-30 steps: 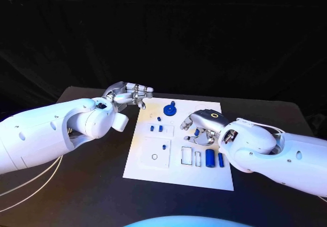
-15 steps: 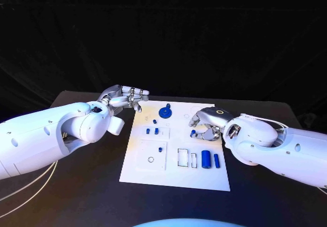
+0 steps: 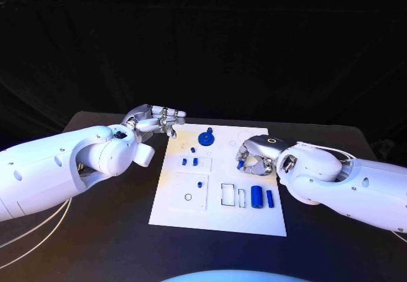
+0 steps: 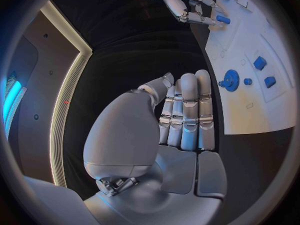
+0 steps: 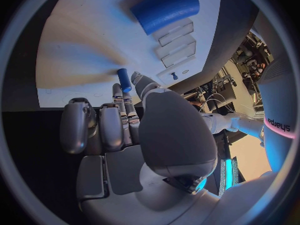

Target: Assemble the parts on the task board

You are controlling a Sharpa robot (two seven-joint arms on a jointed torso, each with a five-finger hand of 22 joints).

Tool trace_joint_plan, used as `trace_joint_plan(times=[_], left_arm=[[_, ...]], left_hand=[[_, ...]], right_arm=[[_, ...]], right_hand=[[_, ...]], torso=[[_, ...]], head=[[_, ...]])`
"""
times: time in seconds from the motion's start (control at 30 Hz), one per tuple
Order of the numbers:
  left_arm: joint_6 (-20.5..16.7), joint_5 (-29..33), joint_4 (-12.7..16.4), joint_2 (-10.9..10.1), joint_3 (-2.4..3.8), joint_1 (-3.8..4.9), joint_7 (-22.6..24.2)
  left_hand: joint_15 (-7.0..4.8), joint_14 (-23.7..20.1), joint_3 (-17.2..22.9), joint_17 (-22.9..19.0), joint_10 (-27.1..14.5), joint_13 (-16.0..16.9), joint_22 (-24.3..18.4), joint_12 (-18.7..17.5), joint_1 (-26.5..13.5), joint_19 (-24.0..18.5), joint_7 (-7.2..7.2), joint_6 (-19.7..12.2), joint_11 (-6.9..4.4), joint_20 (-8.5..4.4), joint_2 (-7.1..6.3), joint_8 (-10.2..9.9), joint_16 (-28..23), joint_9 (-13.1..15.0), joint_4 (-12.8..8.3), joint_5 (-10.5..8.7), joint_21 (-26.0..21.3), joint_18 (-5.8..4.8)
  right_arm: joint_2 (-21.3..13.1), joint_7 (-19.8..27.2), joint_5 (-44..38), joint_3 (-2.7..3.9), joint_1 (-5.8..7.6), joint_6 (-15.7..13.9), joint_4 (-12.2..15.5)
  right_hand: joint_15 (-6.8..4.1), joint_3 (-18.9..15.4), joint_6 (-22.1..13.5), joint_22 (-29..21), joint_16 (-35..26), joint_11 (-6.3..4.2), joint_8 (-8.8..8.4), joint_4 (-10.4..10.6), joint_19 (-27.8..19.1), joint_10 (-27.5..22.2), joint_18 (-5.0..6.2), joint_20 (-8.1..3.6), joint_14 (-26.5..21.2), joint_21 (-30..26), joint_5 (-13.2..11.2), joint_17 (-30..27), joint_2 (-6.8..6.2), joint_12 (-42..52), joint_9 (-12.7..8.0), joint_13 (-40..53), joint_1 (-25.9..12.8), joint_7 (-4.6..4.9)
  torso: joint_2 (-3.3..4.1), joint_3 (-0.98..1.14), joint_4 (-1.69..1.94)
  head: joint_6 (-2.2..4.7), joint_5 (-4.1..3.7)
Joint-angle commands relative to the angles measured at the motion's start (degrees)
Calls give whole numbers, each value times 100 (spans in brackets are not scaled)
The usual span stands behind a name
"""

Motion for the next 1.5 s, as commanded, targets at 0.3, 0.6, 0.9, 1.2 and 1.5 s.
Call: trace_joint_plan(times=[0.3,0.6,0.9,1.2,1.5], left_arm=[[101,22,20,-2,4,7,-9],[97,22,24,-4,4,7,-16],[93,22,14,-1,4,7,-17],[91,22,-9,19,4,7,-12],[111,22,-26,59,4,5,-6]], left_hand=[[11,-18,-28,-4,-44,9,-9,42,18,-7,12,-1,-22,20,79,-31,-9,-9,-5,17,-23,30],[10,-12,-33,-4,-47,10,-10,44,18,-1,12,-2,-22,20,81,-31,-3,-11,-6,16,-23,30],[10,-13,-33,-4,-48,10,-11,44,18,-1,12,-3,-22,20,81,-31,-2,-11,-7,16,-23,30],[11,-13,-34,-5,-49,11,-11,44,19,0,12,-3,-22,20,81,-31,-2,-12,-8,17,-24,30],[11,-13,-34,-5,-49,11,-11,44,19,0,12,-3,-22,20,81,-31,-2,-12,-8,17,-24,30]], right_arm=[[68,49,-62,-5,-30,211,-88],[120,37,-74,-5,-44,61,-148],[7,27,-88,1,-35,-232,54],[-241,-24,-84,63,144,-413,619],[-4,33,5,84,134,-421,1113]], right_hand=[[-88,297,251,904,108,-76,84,-37,113,329,-67,-54,211,230,17,101,169,-11,31,-14,97,-43],[-119,490,405,954,137,-115,126,-105,148,510,-85,-85,214,316,-60,123,258,-59,61,-16,142,-68],[-139,644,498,997,158,-138,161,-236,179,642,-101,-107,217,395,-129,140,291,-90,92,-3,224,-66],[-141,666,513,1010,159,-139,165,-272,189,670,-106,-111,217,420,-126,138,264,-106,99,1,226,-61],[-139,691,516,1017,162,-133,160,-294,190,684,-108,-112,216,427,-85,139,245,-132,103,1,213,-50]], torso=[[2,3,-7],[-2,1,-3],[-11,1,-8],[-12,-1,-7],[-12,-5,-10]], head=[[-28,11],[-43,-7],[-44,0],[-17,9],[-19,90]])
